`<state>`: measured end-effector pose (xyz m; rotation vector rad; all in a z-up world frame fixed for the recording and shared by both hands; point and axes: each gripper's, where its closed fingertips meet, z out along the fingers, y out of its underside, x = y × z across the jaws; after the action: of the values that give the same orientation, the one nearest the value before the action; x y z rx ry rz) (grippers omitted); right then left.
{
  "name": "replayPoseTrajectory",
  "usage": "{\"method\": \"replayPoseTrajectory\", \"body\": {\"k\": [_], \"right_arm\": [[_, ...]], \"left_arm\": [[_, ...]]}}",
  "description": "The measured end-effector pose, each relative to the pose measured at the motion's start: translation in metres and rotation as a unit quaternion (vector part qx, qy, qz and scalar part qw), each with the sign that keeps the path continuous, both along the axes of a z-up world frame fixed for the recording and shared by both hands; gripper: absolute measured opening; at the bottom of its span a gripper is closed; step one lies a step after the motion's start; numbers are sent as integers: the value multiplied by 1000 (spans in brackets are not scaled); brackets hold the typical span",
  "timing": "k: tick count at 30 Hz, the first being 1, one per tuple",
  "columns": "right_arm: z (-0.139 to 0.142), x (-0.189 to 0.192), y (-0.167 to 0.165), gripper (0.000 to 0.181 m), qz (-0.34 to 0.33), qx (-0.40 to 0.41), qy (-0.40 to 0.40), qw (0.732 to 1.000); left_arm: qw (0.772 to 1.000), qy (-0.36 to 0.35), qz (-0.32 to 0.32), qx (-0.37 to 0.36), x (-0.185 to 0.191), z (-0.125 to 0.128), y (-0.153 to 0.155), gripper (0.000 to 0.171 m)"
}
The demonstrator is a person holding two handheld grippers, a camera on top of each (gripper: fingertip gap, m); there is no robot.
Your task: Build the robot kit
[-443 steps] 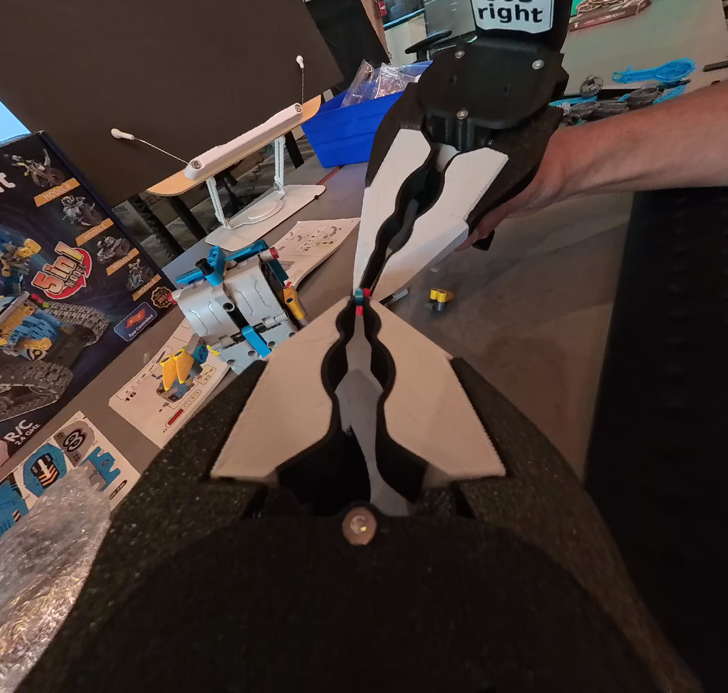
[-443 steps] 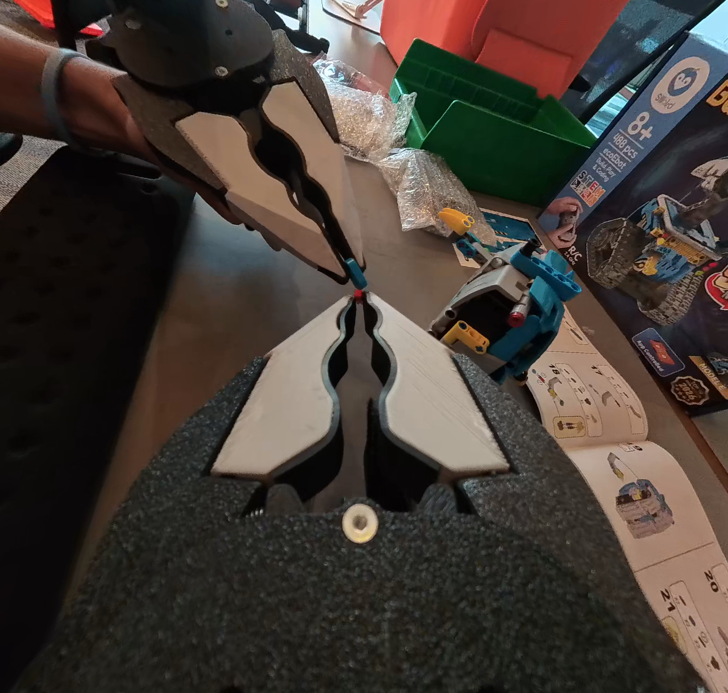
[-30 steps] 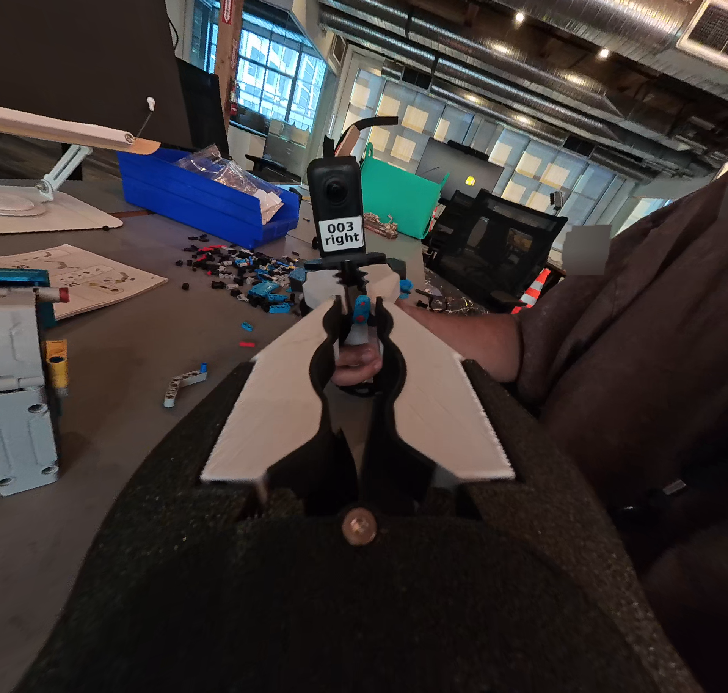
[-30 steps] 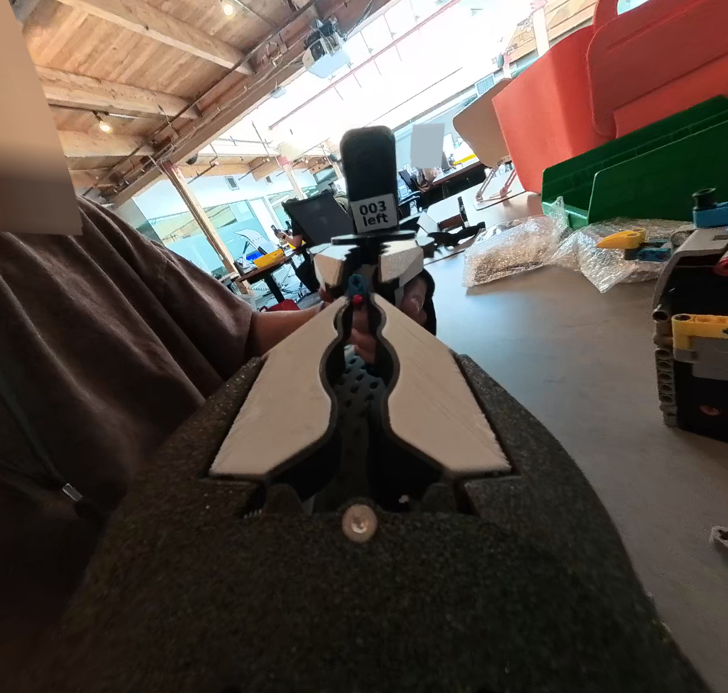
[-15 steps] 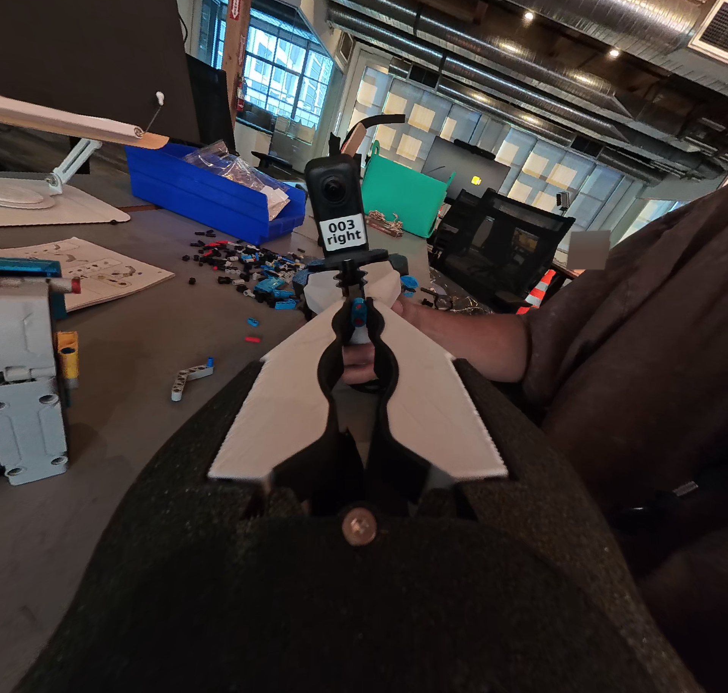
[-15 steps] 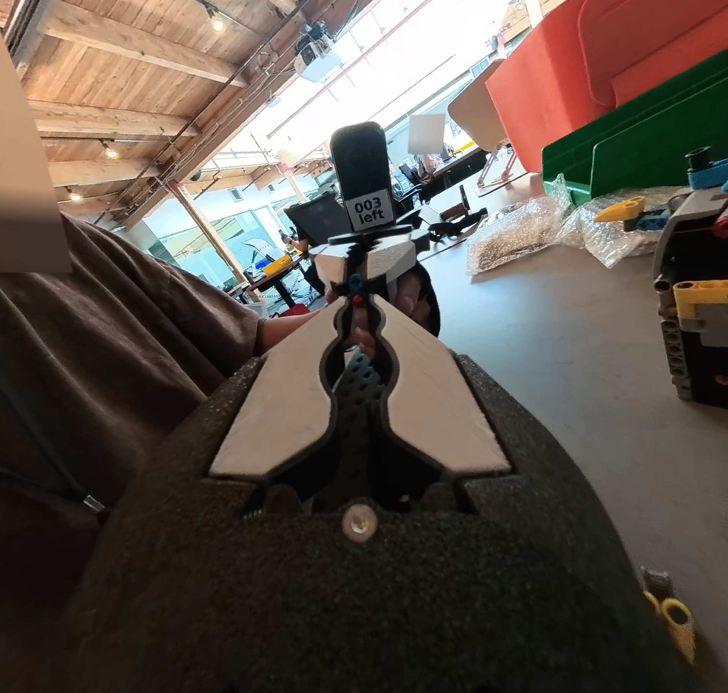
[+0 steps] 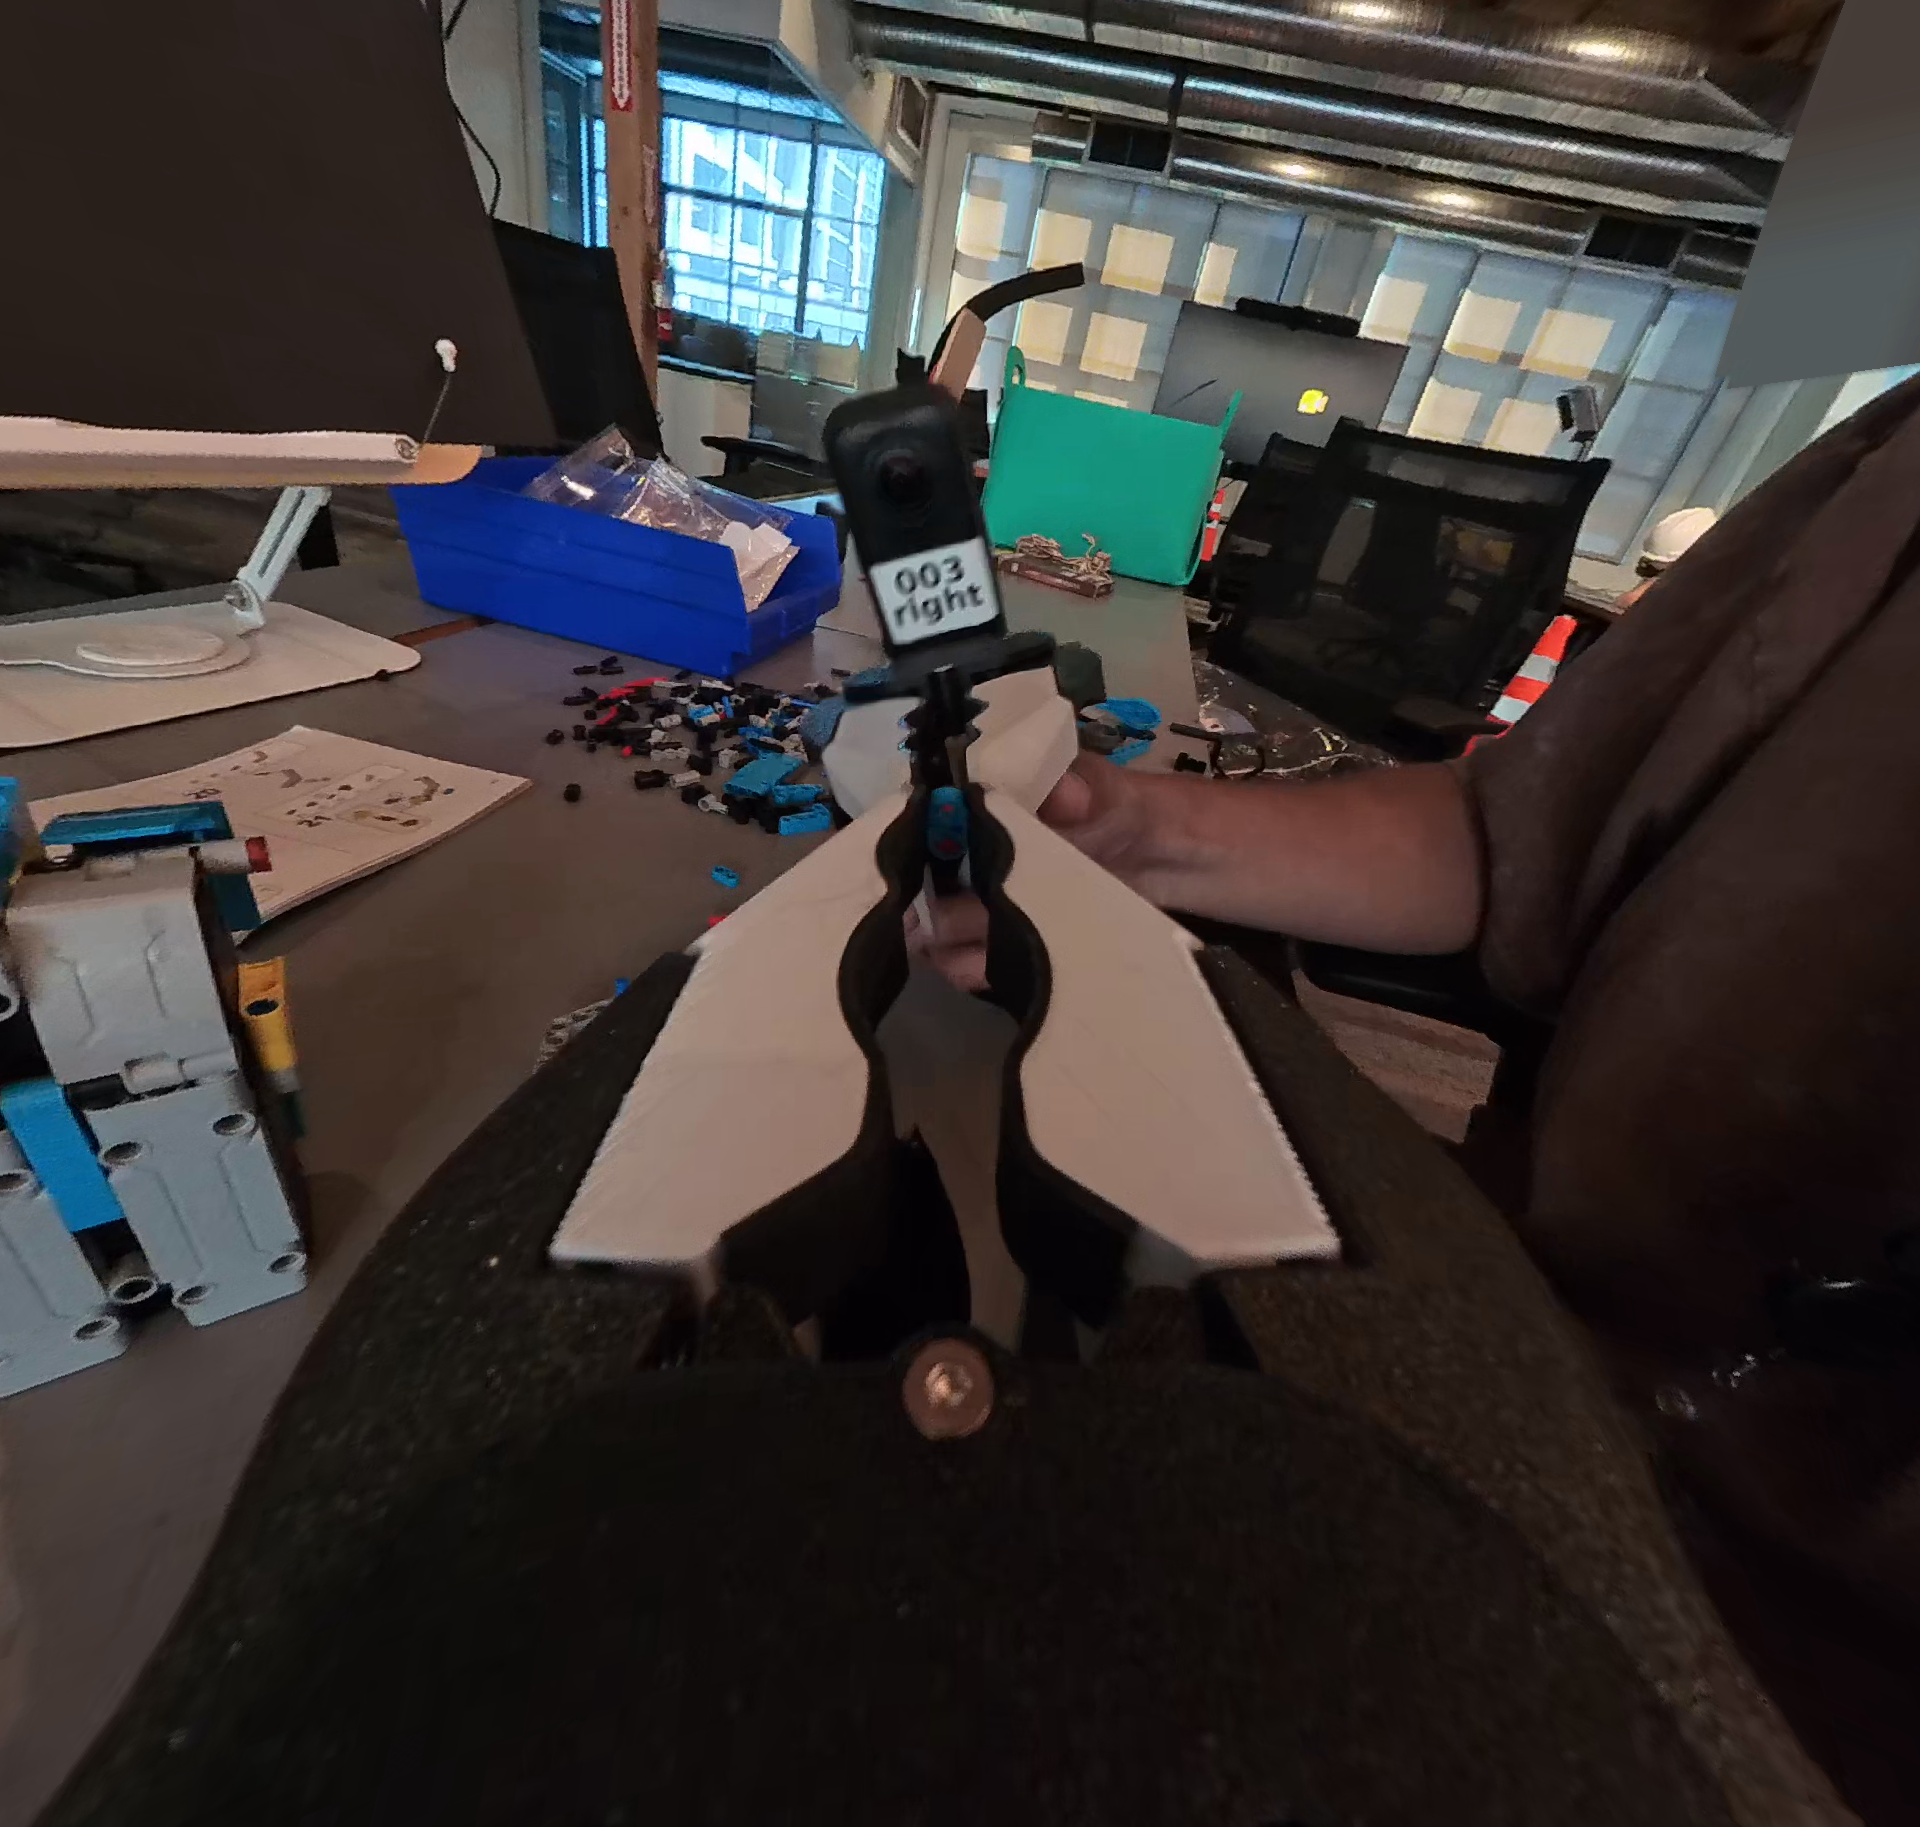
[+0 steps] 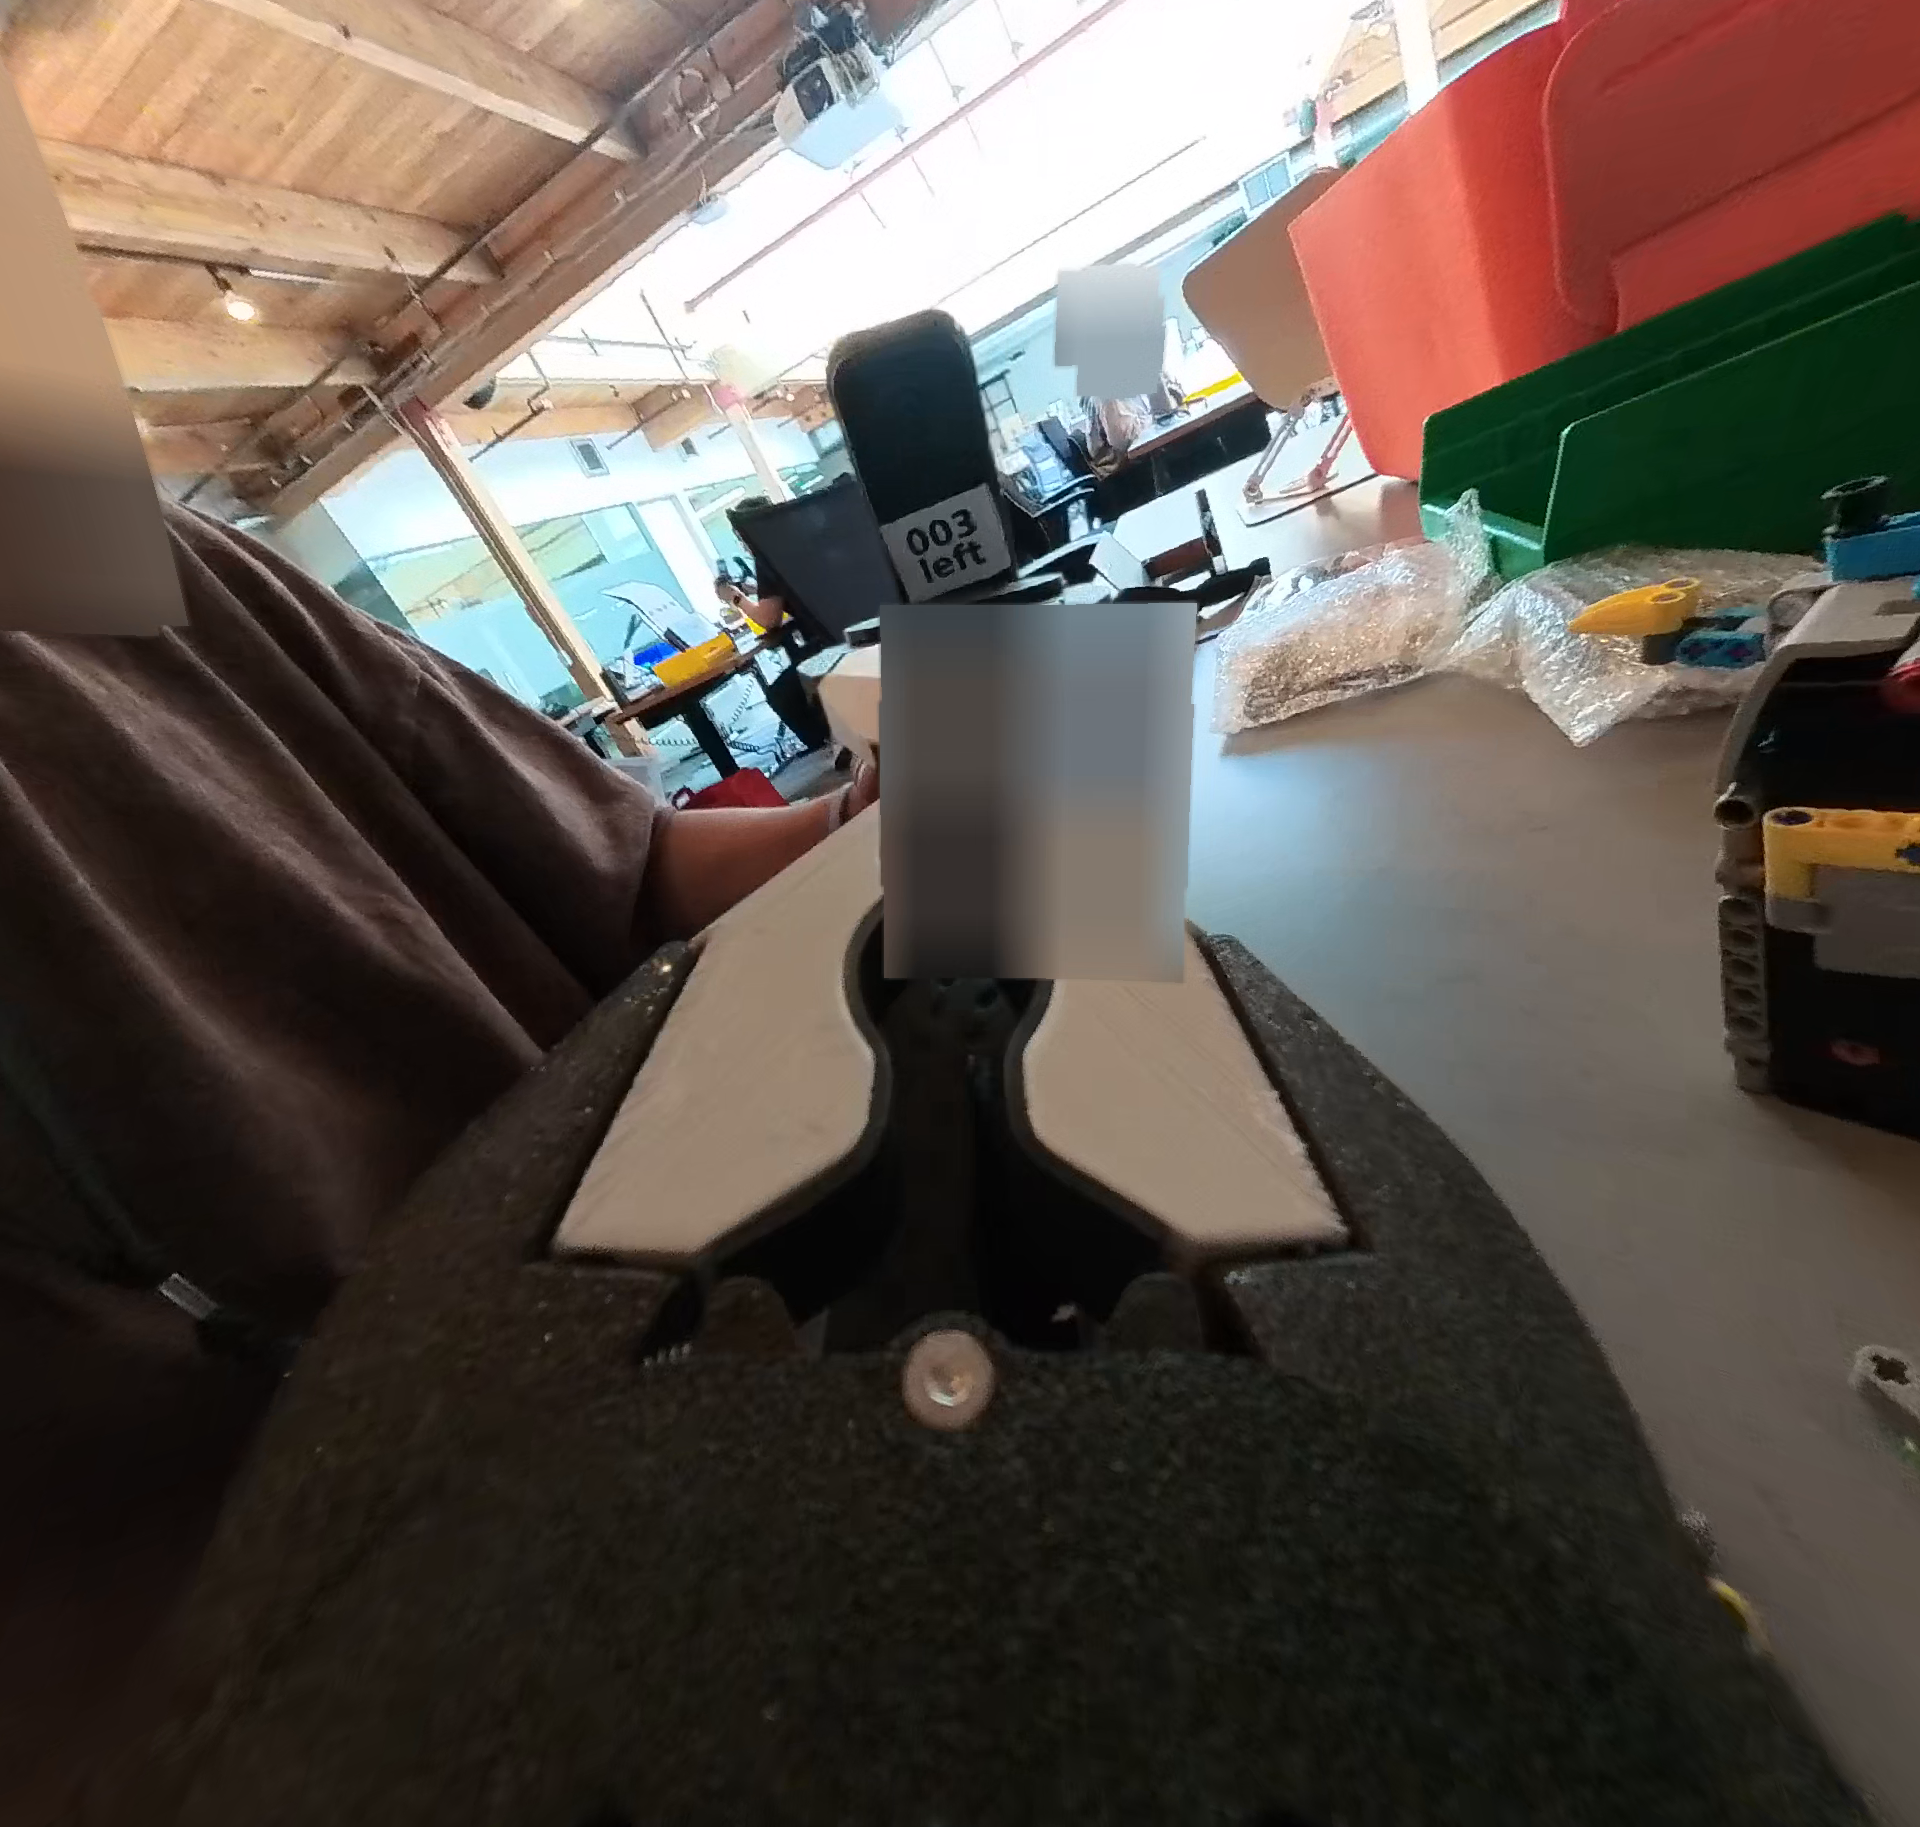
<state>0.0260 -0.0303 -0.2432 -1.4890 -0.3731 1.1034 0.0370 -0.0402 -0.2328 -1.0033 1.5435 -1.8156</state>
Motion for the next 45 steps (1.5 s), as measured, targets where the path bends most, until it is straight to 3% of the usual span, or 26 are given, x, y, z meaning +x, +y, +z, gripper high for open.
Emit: {"method": "replayPoseTrajectory", "body": {"k": [3,6,8,11,15,21,26,30,31,35,37,41,45], "right_arm": [[-12,28,0,8,-49,3,-110,993],[-44,111,-7,15,-153,-53,-278,947],[-75,141,-25,21,-154,-121,-345,918],[-118,157,-34,24,-153,-172,-420,878],[-146,175,-36,29,-165,-245,-428,854],[-147,180,-35,17,-241,-253,-407,844],[-149,181,-31,12,-247,-266,-389,846],[-147,176,-28,3,-242,-271,-416,833],[-142,168,-24,3,-237,-261,-398,847],[-83,96,3,3,-172,-165,-216,947],[-57,62,10,3,-126,-138,-110,976],[-48,35,26,2,-109,-133,-29,985],[-43,30,35,3,-129,-128,1,983]], "left_arm": [[1000,4,21,5,2,-4,9,6],[997,10,71,32,6,-14,30,7],[992,24,107,66,13,-30,41,7],[991,27,109,79,19,-43,36,7],[991,28,100,87,22,-47,28,7],[993,26,81,77,19,-47,23,7],[993,33,73,83,21,-50,20,7],[985,45,119,116,28,-58,30,7],[980,50,142,132,31,-60,35,7],[955,56,226,183,41,-63,45,7],[944,50,258,200,44,-60,48,7],[929,48,297,214,45,-58,55,6],[919,57,314,231,46,-62,59,6]]}}
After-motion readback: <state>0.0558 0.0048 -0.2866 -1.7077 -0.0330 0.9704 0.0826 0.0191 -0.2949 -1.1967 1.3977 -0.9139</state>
